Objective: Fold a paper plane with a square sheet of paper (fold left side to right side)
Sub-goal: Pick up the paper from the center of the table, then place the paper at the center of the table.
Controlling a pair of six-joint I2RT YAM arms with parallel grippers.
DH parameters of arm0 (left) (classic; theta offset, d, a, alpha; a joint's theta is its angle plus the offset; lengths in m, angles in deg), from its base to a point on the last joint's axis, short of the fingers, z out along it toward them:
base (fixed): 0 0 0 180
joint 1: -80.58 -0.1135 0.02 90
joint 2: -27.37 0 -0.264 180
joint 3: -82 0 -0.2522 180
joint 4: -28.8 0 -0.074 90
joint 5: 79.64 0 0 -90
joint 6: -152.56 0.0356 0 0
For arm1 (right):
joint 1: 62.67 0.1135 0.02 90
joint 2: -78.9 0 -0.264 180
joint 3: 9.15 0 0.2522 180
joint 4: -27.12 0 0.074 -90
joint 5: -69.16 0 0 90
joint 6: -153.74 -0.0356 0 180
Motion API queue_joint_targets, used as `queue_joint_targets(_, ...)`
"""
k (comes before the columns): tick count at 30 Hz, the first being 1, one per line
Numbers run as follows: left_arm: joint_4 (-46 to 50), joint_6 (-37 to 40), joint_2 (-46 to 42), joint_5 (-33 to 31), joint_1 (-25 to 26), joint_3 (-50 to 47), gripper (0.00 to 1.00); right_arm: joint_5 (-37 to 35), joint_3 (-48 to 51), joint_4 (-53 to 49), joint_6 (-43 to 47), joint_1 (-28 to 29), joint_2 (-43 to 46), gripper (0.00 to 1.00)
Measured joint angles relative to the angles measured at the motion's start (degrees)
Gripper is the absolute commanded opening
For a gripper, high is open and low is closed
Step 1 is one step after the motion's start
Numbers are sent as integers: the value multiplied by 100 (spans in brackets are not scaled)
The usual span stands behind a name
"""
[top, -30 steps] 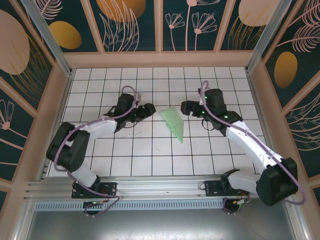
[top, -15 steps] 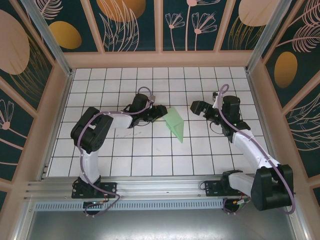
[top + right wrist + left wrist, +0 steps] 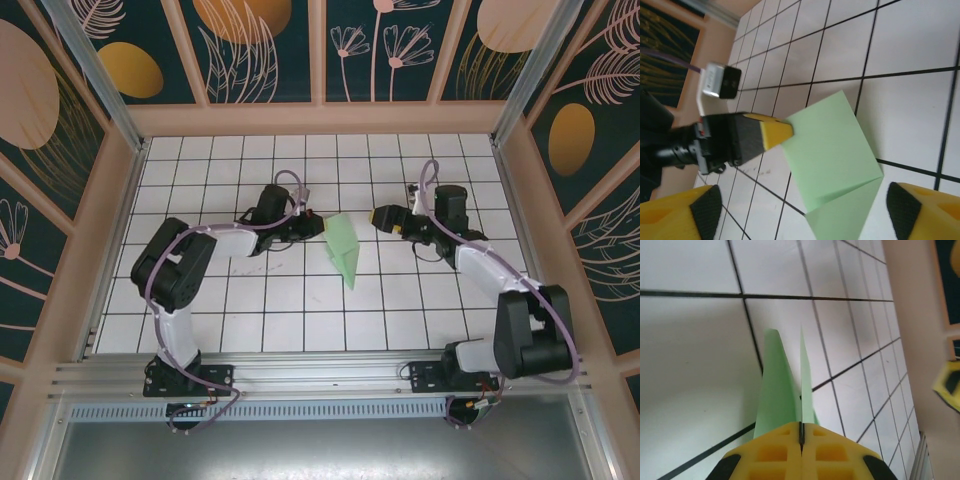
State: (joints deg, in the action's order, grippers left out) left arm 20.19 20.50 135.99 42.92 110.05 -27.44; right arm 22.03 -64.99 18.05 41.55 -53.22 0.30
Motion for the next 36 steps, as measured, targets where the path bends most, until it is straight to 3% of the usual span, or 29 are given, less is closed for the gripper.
queue_joint_targets(3, -17, 431, -291, 448, -103, -170, 0, 461, -203, 98, 271, 2, -535, 72)
queue_joint_targets(7, 17, 920, -428, 981, -173, -321, 0, 979, -339, 306, 599, 7, -1204, 71)
queue_joint_targets(14, 28, 1248, -428, 1502, -173, -575, 0, 1563, -380, 737, 831, 127, -1906, 66)
queue_joint_targets(23, -17, 1296, -428, 1672, -173, -625, 0, 1867, -468, 852, 999, 385, -2426, 60)
queue_joint_targets(36, -61, 1320, -428, 1694, -173, -660, 0, 2024, -599, 509, 1368, 415, -2538, 41)
